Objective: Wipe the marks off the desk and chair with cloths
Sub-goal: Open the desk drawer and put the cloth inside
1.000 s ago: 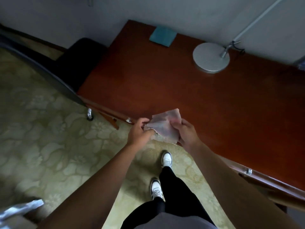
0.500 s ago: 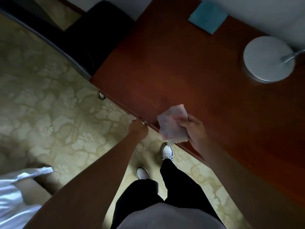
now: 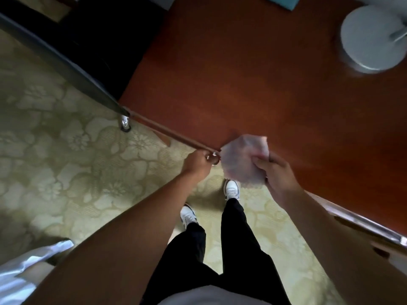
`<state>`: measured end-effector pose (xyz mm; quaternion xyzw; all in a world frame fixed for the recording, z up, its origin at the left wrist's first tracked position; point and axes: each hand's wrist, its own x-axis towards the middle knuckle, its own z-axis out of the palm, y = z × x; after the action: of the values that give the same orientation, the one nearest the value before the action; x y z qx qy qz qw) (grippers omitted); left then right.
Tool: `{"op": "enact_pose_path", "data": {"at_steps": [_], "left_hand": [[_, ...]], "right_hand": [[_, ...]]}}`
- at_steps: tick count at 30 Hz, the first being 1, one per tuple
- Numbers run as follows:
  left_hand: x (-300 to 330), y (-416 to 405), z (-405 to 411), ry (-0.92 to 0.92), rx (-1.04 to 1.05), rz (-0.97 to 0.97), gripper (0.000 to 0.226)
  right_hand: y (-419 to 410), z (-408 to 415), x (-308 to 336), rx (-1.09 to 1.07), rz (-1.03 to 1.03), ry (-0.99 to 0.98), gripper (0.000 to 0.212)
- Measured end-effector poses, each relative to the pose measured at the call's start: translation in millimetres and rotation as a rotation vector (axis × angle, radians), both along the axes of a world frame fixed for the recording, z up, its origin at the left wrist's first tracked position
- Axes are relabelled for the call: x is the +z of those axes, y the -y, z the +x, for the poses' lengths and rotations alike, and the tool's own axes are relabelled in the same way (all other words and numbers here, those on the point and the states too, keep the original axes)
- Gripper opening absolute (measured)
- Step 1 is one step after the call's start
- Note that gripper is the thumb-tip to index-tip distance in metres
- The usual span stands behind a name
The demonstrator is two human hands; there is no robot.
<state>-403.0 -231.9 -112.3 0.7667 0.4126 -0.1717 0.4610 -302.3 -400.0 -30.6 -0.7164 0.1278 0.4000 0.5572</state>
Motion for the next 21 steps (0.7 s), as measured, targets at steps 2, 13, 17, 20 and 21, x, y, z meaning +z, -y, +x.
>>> {"op": "enact_pose_path", "data": {"at_steps": [2, 13, 17, 20, 21], "left_hand": [[-1.6, -7.9, -0.2, -0.006, 0.010, -0.049, 0.027], [-7.9, -10.2, -45.3, -0.047, 0.060, -0.288, 0.036], [-2.5, -7.1, -79.2, -0.132, -0.046, -0.325, 0.026], [3.6, -6.8, -106.0, -0.183, -0.130, -0.292, 0.023], [6.2, -6.5, -113.6, -0.206, -0.152, -0.290, 0.021]], "right_hand": [[0.3, -13.3, -3.8, -0.032, 0.020, 0.006, 0.023], [-12.9, -43.0, -3.3, -0.067, 0.071, -0.073, 0.038], [-28.7, -52.6, -2.1, -0.021, 0.081, -0.116, 0.037], [-46.9, -62.5, -1.8, 0.060, 0.077, -0.149, 0.031], [-52.1, -65.8, -1.9, 0.081, 0.082, -0.149, 0.030]]}}
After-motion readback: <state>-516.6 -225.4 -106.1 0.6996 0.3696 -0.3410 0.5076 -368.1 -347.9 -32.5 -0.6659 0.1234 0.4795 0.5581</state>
